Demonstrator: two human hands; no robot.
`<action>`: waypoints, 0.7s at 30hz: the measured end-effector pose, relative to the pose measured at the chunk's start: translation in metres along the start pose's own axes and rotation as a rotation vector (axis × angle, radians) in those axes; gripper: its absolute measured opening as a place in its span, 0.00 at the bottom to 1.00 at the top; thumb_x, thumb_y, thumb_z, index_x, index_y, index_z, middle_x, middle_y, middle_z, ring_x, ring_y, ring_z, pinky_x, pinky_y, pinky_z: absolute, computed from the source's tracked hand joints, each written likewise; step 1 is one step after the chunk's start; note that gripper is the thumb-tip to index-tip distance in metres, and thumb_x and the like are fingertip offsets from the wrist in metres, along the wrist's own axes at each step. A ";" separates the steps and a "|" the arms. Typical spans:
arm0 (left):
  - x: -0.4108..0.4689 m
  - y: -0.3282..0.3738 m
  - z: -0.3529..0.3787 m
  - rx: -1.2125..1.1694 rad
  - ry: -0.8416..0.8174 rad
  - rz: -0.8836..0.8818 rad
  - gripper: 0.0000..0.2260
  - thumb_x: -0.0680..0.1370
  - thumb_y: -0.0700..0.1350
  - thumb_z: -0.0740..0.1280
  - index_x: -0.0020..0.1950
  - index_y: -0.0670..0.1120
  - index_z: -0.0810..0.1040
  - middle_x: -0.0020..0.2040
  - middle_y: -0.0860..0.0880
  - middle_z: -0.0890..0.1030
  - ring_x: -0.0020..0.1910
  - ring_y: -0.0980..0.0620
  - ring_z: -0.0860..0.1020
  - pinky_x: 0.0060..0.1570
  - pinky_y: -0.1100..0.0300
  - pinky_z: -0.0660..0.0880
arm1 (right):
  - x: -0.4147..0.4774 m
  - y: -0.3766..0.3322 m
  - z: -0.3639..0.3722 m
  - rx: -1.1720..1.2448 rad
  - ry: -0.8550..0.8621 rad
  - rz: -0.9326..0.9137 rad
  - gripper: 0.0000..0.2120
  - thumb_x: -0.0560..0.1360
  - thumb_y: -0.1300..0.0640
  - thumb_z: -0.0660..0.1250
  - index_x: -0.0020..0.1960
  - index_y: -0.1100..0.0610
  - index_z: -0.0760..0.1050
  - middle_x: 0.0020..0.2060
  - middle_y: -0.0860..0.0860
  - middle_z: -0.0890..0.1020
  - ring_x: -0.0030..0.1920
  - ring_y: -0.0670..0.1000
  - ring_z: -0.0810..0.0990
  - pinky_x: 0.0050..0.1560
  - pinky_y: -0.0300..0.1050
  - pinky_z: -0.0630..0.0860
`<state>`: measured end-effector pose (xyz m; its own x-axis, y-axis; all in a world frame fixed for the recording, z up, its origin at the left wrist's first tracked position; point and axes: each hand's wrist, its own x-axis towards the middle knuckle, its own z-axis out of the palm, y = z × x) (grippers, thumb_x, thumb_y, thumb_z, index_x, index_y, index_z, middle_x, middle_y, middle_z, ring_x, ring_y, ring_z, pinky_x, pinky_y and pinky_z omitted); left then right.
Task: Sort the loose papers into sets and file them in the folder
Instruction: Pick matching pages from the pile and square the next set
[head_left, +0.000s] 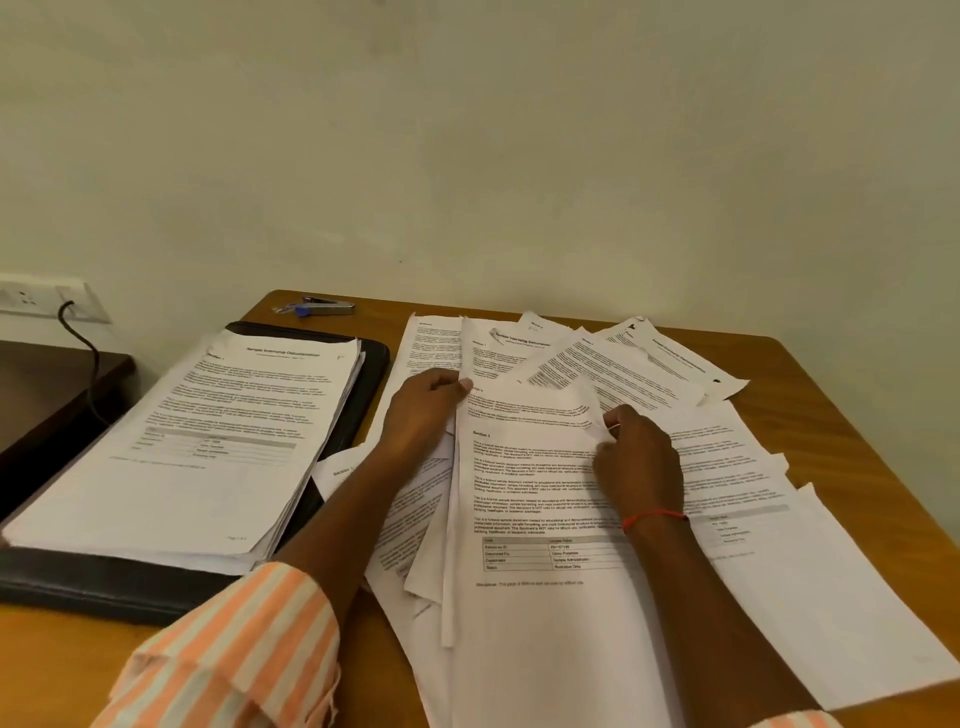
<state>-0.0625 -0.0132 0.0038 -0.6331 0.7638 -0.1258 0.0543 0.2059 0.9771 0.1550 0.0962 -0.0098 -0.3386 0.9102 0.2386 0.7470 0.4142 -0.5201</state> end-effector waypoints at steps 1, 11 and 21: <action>0.009 -0.001 0.001 0.005 0.031 0.001 0.16 0.75 0.57 0.69 0.60 0.54 0.81 0.56 0.54 0.85 0.52 0.48 0.85 0.55 0.42 0.81 | 0.000 0.000 0.000 -0.003 -0.001 0.001 0.11 0.75 0.64 0.67 0.57 0.56 0.77 0.53 0.55 0.82 0.53 0.57 0.80 0.45 0.45 0.72; 0.029 -0.003 0.019 0.202 0.196 0.129 0.09 0.80 0.51 0.69 0.58 0.53 0.83 0.52 0.57 0.85 0.46 0.54 0.84 0.49 0.53 0.83 | 0.003 0.003 0.004 0.006 0.023 -0.012 0.11 0.75 0.64 0.67 0.56 0.56 0.77 0.52 0.54 0.82 0.52 0.57 0.80 0.47 0.49 0.77; 0.033 -0.002 0.011 -0.115 0.191 0.068 0.01 0.75 0.48 0.73 0.44 0.52 0.82 0.45 0.54 0.87 0.44 0.50 0.86 0.51 0.43 0.83 | 0.003 0.003 0.005 0.039 0.017 0.006 0.08 0.75 0.64 0.67 0.53 0.56 0.78 0.49 0.53 0.83 0.49 0.56 0.81 0.43 0.44 0.70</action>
<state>-0.0752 0.0183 -0.0044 -0.7661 0.6417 -0.0353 0.0199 0.0785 0.9967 0.1537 0.0998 -0.0144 -0.3240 0.9126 0.2493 0.7262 0.4088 -0.5528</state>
